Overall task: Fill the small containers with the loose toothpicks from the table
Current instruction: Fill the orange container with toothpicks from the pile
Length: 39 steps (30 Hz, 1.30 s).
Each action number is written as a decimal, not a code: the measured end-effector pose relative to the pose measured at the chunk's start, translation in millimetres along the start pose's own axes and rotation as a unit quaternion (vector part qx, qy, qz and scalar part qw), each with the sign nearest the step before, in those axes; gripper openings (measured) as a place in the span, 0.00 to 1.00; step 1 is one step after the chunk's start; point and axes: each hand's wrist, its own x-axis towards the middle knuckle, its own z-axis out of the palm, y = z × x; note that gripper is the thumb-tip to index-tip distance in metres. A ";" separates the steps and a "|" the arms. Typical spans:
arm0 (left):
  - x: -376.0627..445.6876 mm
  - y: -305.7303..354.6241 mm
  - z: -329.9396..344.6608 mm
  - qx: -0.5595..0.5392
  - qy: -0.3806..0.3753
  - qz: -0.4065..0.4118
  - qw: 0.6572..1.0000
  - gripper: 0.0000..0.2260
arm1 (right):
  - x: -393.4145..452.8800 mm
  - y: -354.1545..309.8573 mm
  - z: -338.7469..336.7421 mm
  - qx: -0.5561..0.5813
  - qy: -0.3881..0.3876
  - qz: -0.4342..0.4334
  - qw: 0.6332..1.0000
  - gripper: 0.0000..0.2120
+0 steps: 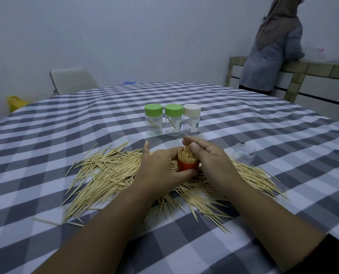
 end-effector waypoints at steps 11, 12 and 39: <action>1.3 -1.0 1.5 0.005 -0.012 0.000 1.000 0.18 | 0.5 16.3 2.6 -0.322 -0.039 -0.201 0.925 0.23; 1.2 -0.4 1.2 0.005 -0.013 -0.001 1.000 0.19 | 1.1 16.5 2.1 -0.340 -0.038 -0.200 0.918 0.23; 0.1 1.5 -11.3 -0.024 0.035 -0.135 0.990 0.22 | -0.9 -13.6 -34.9 -0.508 -0.251 0.069 0.821 0.29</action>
